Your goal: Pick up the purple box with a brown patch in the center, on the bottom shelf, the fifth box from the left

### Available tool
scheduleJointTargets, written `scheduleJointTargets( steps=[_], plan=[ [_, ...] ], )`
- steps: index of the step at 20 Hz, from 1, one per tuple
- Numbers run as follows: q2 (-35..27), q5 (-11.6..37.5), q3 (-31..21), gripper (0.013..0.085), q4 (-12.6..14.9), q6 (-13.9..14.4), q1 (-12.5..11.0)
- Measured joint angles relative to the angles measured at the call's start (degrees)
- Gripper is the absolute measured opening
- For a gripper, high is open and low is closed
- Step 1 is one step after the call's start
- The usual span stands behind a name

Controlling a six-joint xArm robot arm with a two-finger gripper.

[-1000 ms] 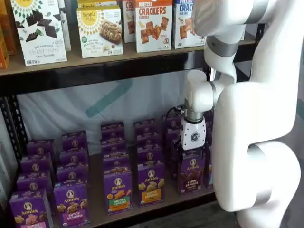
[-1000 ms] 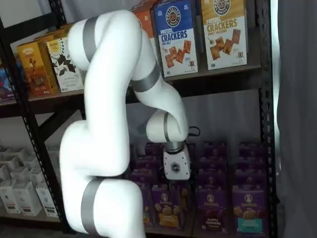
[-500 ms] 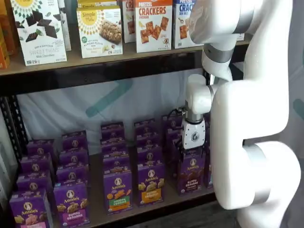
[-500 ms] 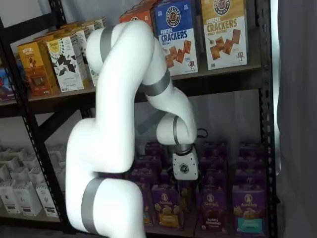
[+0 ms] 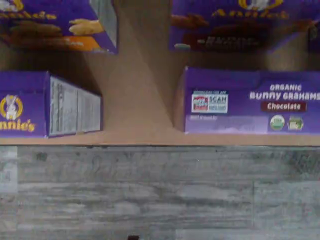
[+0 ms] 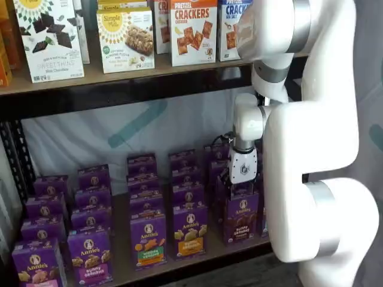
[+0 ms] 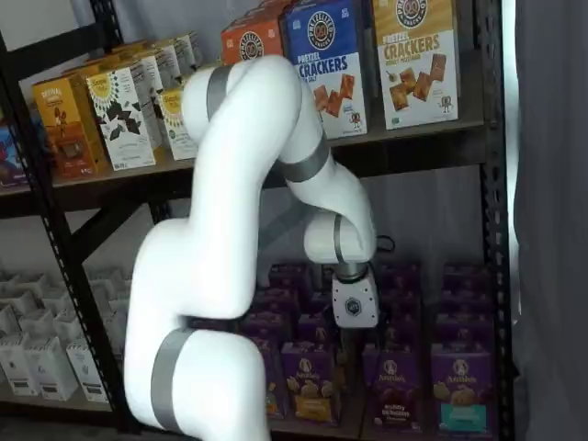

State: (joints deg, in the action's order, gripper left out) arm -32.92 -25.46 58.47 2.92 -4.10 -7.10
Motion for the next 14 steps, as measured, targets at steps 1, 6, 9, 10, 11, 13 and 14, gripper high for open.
scheduleJointTargets(
  steps=[1, 6, 9, 10, 11, 13, 14],
  plan=[
    [-0.57, -0.12, 0.76, 0.085, 0.07, -0.07, -0.13],
    [-4.14, -1.05, 5.41, 0.085, -0.06, -0.88, -0.8],
    [-6.03, -1.53, 7.9, 0.085, -0.15, -1.26, -1.1],
    [-6.56, -1.71, 8.64, 0.085, -0.14, -1.34, -1.19],
    [-7.08, -1.93, 9.32, 0.085, -0.11, -1.4, -1.26],
    [-8.04, -2.29, 10.64, 0.085, 0.07, -1.38, -1.39],
    [-8.53, -2.44, 11.29, 0.085, 0.14, -1.37, -1.44]
  ],
)
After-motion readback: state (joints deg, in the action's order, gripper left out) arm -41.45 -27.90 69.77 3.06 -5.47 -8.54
